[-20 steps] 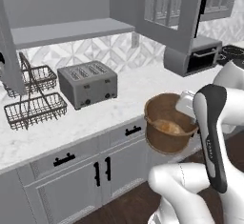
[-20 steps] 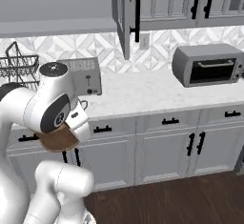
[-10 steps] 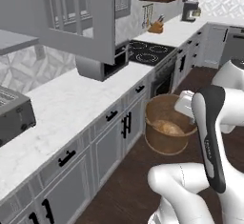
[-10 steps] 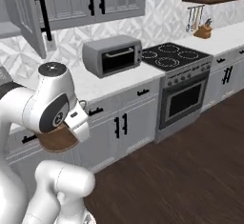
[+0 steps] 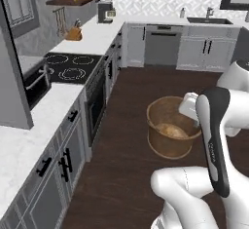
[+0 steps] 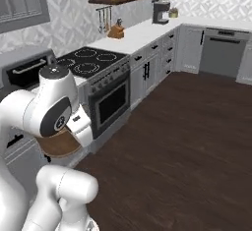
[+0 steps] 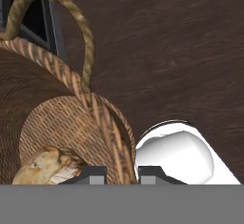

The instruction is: Open the cabinet, pick up the bread from the cabinet and place it in the basket. Then move the basket to the dining counter.

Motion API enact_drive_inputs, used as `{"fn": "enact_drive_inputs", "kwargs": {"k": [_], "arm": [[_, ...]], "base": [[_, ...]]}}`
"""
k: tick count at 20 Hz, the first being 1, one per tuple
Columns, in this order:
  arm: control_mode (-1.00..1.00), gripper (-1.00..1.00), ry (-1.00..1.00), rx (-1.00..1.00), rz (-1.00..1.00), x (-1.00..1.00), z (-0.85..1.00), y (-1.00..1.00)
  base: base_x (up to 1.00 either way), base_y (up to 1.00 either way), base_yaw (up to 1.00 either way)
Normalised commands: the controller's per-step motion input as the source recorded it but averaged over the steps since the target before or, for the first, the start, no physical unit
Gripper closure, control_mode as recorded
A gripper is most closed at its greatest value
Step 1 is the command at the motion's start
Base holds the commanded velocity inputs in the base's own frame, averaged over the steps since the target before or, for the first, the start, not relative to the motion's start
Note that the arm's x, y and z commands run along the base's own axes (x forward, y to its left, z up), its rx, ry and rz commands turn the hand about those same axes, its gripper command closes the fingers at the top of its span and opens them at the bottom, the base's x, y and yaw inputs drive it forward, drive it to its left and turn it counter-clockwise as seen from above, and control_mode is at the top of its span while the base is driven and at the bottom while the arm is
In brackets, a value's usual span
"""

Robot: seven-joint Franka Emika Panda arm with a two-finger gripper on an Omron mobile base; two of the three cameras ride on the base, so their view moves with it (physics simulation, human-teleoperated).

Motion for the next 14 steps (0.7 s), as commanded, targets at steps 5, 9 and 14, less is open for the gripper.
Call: {"fn": "enact_drive_inputs", "kwargs": {"k": [5, 9, 14], "arm": [[1.00, 1.00, 0.00, 0.00, 0.00, 0.00, 0.00, 0.00], [1.00, 1.00, 0.00, 0.00, 0.00, 0.00, 0.00, 0.00], [1.00, 1.00, 0.00, 0.00, 0.00, 0.00, 0.00, 0.00]], "base": [[0.71, -0.40, -0.64], [0.55, -0.57, -0.64], [0.91, -0.52, -0.54]]}}
